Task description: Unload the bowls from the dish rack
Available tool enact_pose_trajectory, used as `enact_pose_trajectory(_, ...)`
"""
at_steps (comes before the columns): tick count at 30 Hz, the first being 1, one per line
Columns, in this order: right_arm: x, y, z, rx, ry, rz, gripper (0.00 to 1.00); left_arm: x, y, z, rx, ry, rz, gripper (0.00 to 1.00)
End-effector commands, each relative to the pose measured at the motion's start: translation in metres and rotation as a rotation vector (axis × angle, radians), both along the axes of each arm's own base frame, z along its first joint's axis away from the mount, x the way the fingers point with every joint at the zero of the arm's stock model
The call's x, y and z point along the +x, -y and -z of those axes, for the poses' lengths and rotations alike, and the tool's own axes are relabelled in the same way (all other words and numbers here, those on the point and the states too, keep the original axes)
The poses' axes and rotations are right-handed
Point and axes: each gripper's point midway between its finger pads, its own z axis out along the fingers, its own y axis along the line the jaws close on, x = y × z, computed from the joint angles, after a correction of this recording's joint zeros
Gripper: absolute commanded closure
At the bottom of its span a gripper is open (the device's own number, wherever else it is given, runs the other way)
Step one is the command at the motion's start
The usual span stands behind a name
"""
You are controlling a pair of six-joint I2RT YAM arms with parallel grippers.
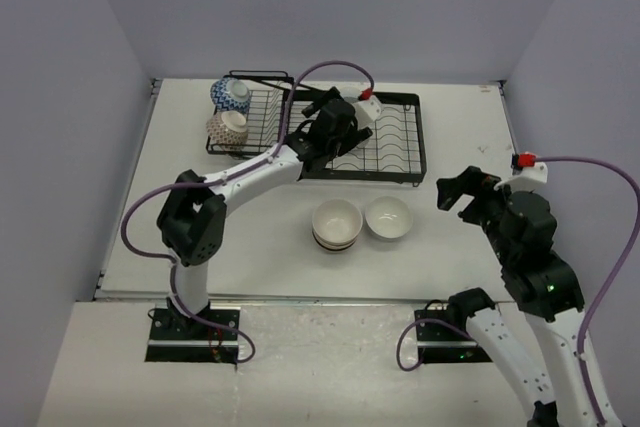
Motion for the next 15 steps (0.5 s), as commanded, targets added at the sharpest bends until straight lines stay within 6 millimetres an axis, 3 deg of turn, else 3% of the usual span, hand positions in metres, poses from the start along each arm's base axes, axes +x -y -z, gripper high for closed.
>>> enact_pose_trajectory(1,-0.006,0.008,0.011,-0.045,-0.027,0.021,0.01,0.013,0.031,-0.028,-0.005,0.128,0.185,0.02)
enact_pose_trajectory(5,-0.007,0.006,0.013,-0.052,-0.026,0.003,0.01,0.026,0.051,0.002,0.042,0.074,0.234,0.05)
enact_pose_trajectory(8,-0.008,-0.004,0.004,-0.033,0.03,-0.061,0.01,0.034,0.053,0.025,0.1,0.06,0.237,0.06)
enact_pose_trajectory(11,-0.014,-0.015,-0.005,-0.009,0.076,-0.129,0.01,0.039,0.057,0.039,0.103,0.038,0.256,0.08)
enact_pose_trajectory(15,-0.015,-0.013,-0.009,-0.012,0.098,-0.126,0.01,0.047,0.06,0.04,0.102,0.069,0.243,0.09)
